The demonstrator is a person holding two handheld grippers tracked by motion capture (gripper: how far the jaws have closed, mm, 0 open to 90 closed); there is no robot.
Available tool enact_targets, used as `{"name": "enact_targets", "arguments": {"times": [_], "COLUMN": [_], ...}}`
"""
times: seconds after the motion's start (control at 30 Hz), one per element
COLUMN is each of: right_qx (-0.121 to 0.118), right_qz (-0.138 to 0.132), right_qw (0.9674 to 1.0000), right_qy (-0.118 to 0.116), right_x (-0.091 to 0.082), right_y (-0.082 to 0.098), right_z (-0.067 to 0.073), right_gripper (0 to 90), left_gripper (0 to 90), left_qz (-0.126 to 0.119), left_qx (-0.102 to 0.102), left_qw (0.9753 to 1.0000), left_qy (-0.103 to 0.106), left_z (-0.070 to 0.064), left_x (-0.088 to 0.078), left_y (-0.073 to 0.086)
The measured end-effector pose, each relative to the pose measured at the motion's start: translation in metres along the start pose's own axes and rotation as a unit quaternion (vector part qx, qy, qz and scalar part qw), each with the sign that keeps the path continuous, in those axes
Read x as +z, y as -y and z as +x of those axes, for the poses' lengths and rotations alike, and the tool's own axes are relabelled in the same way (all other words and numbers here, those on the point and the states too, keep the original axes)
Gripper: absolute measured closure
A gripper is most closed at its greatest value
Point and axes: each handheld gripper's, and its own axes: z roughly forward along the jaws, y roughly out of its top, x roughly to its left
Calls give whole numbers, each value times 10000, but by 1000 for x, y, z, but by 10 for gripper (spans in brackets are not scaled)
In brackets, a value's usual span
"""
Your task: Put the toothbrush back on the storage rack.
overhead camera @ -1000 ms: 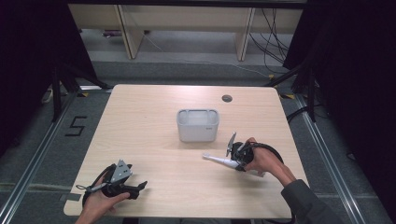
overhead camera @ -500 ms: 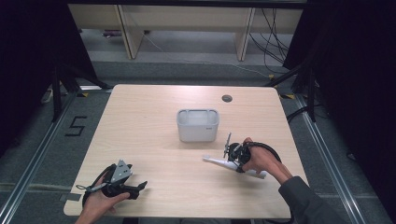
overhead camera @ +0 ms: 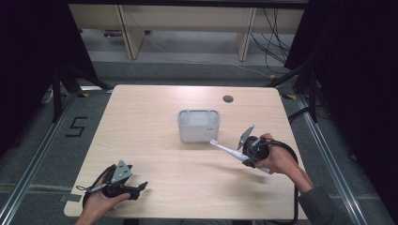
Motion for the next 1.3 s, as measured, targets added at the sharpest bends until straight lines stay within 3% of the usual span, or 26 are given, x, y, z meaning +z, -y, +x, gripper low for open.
{"name": "enact_targets", "arguments": {"times": [0.03,0.1,0.13,0.17,0.2,0.23,0.3,0.33,0.43,0.47,0.5,0.57,0.63,0.7,0.73,0.77,0.83,0.9,0.93,0.97,1.0,1.13,1.17,1.2,1.3], "right_qx": [-51,112,112,159,159,237,327,481,490,421,512,474,493,525,525,621,656,851,851,905,1019,1083,1032,1067,1074], "right_qz": [-545,-826,-826,-1115,-1115,-1209,-1430,-1495,-1633,-1685,-1722,-1764,-2067,-2193,-2193,-2390,-2455,-2670,-2670,-2889,-2945,-3248,-3283,-3396,-3468], "right_qw": [9983,9961,9961,9931,9931,9920,9886,9870,9848,9837,9825,9822,9757,9726,9726,9674,9659,9584,9584,9517,9490,9378,9372,9326,9302], "right_qy": [173,282,282,339,339,291,340,353,340,462,482,432,536,562,562,556,501,543,543,514,479,574,572,590,532], "right_x": [-12,-20,-20,-26,-26,-28,-28,-28,-27,-29,-30,-31,-36,-38,-38,-41,-42,-44,-44,-46,-47,-49,-50,-49,-51], "right_y": [4,6,6,8,8,8,7,6,3,1,-1,-2,-5,-7,-7,-9,-10,-14,-14,-17,-18,-26,-28,-32,-37], "right_z": [1,2,2,-1,-1,-2,-6,-7,-9,-11,-11,-11,-15,-18,-18,-20,-22,-26,-26,-29,-30,-35,-36,-36,-37], "right_gripper": [666,666,666,666,666,666,666,666,667,667,667,667,668,667,667,667,667,667,667,667,667,667,667,667,667], "left_gripper": [153,153,153,153,153,153,153,153,153,153,153,153,153,153,153,153,153,153,153,153,153,152,153,152,153], "left_qz": [107,20,20,14,13,111,82,82,45,-12,-16,-18,0,-26,-26,12,-22,21,14,-17,-17,12,-33,29,35], "left_qx": [102,3,3,-4,-31,70,23,23,19,-84,-51,-52,-50,-97,-97,-15,-86,-25,-28,-86,-86,-57,-96,-59,-30], "left_qw": [9999,10000,10000,10000,10000,9999,10000,10000,10000,10000,10000,10000,10000,9999,9999,10000,10000,10000,10000,10000,10000,10000,9999,10000,10000], "left_qy": [24,8,8,8,14,30,22,22,3,-6,-6,-5,-10,-11,-11,-9,-10,-7,-7,-3,-3,-6,5,-8,41], "left_z": [1,0,0,0,0,1,2,2,2,0,0,0,0,-1,-1,0,-1,0,0,-1,-1,0,-1,0,0], "left_x": [-1,0,0,0,0,-1,-2,-2,-1,0,0,0,-1,0,0,-1,0,-1,-1,0,0,-1,-1,-2,-2], "left_y": [0,0,0,0,0,0,0,0,1,1,1,1,0,0,0,0,0,0,0,0,0,0,0,0,0]}}
